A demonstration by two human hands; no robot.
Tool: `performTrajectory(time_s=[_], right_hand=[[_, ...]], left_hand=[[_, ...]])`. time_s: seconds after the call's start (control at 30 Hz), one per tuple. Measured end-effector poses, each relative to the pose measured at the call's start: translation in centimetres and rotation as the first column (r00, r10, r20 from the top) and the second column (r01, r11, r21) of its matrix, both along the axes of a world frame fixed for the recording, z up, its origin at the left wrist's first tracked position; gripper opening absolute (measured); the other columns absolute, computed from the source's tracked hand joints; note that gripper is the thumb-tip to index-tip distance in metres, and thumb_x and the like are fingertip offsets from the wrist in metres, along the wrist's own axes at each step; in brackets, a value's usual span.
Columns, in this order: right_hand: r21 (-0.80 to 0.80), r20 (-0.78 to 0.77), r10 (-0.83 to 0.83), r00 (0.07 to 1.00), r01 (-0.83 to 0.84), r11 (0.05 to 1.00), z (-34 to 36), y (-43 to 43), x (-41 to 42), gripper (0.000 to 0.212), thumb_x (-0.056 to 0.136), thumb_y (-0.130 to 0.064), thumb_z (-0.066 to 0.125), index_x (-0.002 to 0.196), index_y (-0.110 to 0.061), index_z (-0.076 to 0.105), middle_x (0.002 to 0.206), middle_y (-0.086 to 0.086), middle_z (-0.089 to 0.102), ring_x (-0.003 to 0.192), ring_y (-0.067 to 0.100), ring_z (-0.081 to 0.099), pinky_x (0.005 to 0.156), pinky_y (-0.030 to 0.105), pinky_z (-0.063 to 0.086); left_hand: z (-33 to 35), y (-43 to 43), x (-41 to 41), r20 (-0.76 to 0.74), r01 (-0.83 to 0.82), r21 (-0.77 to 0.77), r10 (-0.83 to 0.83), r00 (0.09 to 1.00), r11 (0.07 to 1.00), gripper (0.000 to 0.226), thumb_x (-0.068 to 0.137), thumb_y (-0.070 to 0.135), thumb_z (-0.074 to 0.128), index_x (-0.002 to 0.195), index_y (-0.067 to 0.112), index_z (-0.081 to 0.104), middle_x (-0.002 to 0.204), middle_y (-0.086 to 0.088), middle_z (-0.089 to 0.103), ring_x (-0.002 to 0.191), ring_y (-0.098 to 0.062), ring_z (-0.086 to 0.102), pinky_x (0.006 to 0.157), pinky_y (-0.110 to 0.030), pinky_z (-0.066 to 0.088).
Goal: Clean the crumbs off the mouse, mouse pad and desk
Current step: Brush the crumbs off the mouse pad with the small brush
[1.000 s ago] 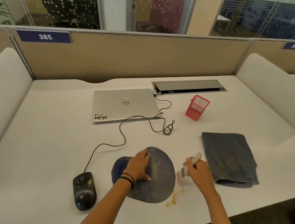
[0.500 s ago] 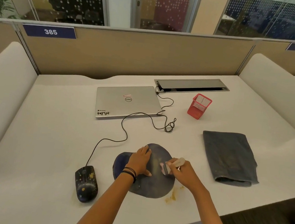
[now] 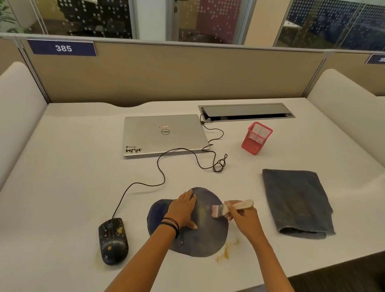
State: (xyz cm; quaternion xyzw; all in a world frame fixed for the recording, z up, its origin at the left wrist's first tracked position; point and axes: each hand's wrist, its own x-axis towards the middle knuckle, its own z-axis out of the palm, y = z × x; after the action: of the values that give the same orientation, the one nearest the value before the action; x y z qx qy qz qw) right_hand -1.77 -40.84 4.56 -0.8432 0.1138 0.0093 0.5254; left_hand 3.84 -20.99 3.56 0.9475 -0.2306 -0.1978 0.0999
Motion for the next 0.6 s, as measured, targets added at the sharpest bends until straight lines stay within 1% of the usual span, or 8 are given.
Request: performTrajectory(time_s=[0.13, 0.23, 0.3, 0.33, 0.4, 0.47, 0.5, 0.6], right_hand=[[0.046, -0.088, 0.127, 0.988, -0.124, 0.991, -0.4, 0.1, -1.2, 0.020, 0.093, -0.013, 0.054, 0.102, -0.007, 0.071, 0.088, 0.008, 0.069, 0.074, 0.015, 0.065, 0.064, 0.014, 0.052], [0.033, -0.207, 0.305, 0.930, -0.305, 0.952, 0.3, -0.4, -2.0, 0.019, 0.092, -0.019, 0.057, 0.097, -0.008, 0.073, 0.083, 0.007, 0.071, 0.071, 0.009, 0.065, 0.066, 0.016, 0.050], [-0.002, -0.259, 0.371, 0.892, -0.384, 0.923, 1.0, -0.8, -2.0, 0.019, 0.090, -0.020, 0.059, 0.096, -0.009, 0.073, 0.082, 0.004, 0.070, 0.070, 0.008, 0.064, 0.067, 0.018, 0.051], [-0.008, -0.248, 0.359, 0.900, -0.372, 0.928, 1.3, -0.9, -1.9, 0.018, 0.090, -0.020, 0.059, 0.096, -0.010, 0.073, 0.080, 0.002, 0.070, 0.069, 0.008, 0.063, 0.067, 0.018, 0.050], [0.045, -0.152, 0.248, 0.957, -0.244, 0.969, 1.6, -1.1, -1.7, 0.015, 0.091, -0.017, 0.059, 0.094, -0.011, 0.073, 0.076, 0.001, 0.069, 0.065, 0.011, 0.063, 0.063, 0.018, 0.051], [0.066, -0.045, 0.115, 0.992, -0.112, 0.991, 1.4, -0.9, -1.6, 0.015, 0.092, -0.015, 0.057, 0.095, -0.013, 0.072, 0.080, 0.002, 0.069, 0.064, 0.013, 0.062, 0.060, 0.014, 0.050], [0.038, -0.021, 0.077, 0.997, -0.077, 0.996, 1.2, -0.8, -1.6, 0.016, 0.093, -0.015, 0.055, 0.097, -0.013, 0.071, 0.085, 0.001, 0.069, 0.066, 0.013, 0.063, 0.059, 0.013, 0.050], [-0.008, -0.028, 0.082, 0.996, -0.083, 0.997, 0.4, -0.5, -2.4, 0.018, 0.093, -0.015, 0.055, 0.099, -0.010, 0.071, 0.095, -0.001, 0.069, 0.074, 0.012, 0.064, 0.063, 0.014, 0.051]], left_hand=[[0.1, 0.0, 0.0, -0.001, 0.000, 0.003, 0.000, 1.000, 1.000, 0.095, 0.079, 0.034, 0.072, 0.149, 0.007, 0.013, 0.160, -0.010, 0.003, 0.147, -0.027, 0.012, 0.117, -0.039, 0.027], [0.2, 0.0, 0.0, -0.001, 0.003, 0.006, -0.003, 1.000, 1.000, 0.095, 0.080, 0.035, 0.072, 0.149, 0.008, 0.014, 0.160, -0.009, 0.004, 0.146, -0.026, 0.013, 0.117, -0.038, 0.028], [0.3, 0.0, 0.0, -0.005, 0.004, 0.008, -0.004, 1.000, 1.000, 0.095, 0.080, 0.035, 0.072, 0.149, 0.008, 0.013, 0.160, -0.009, 0.003, 0.146, -0.026, 0.013, 0.117, -0.038, 0.028], [0.4, 0.0, 0.0, -0.009, 0.006, 0.007, -0.006, 1.000, 1.000, 0.096, 0.080, 0.035, 0.072, 0.149, 0.008, 0.013, 0.160, -0.009, 0.002, 0.147, -0.026, 0.013, 0.117, -0.038, 0.027], [0.5, 0.0, -0.1, -0.016, 0.010, 0.008, -0.010, 1.000, 1.000, 0.097, 0.079, 0.035, 0.073, 0.149, 0.007, 0.012, 0.160, -0.010, 0.001, 0.147, -0.026, 0.010, 0.118, -0.038, 0.025], [0.5, 0.0, -0.1, -0.014, 0.010, 0.008, -0.010, 1.000, 1.000, 0.097, 0.079, 0.035, 0.072, 0.149, 0.007, 0.012, 0.160, -0.010, 0.001, 0.147, -0.026, 0.011, 0.118, -0.038, 0.025], [0.5, 0.1, -0.1, -0.011, 0.010, 0.008, -0.009, 1.000, 1.000, 0.097, 0.079, 0.036, 0.072, 0.149, 0.008, 0.012, 0.160, -0.010, 0.001, 0.147, -0.026, 0.012, 0.118, -0.037, 0.025], [0.5, 0.2, -0.1, -0.012, 0.008, 0.005, -0.008, 1.000, 1.000, 0.096, 0.079, 0.036, 0.072, 0.149, 0.008, 0.013, 0.160, -0.010, 0.001, 0.147, -0.027, 0.011, 0.118, -0.038, 0.024]])
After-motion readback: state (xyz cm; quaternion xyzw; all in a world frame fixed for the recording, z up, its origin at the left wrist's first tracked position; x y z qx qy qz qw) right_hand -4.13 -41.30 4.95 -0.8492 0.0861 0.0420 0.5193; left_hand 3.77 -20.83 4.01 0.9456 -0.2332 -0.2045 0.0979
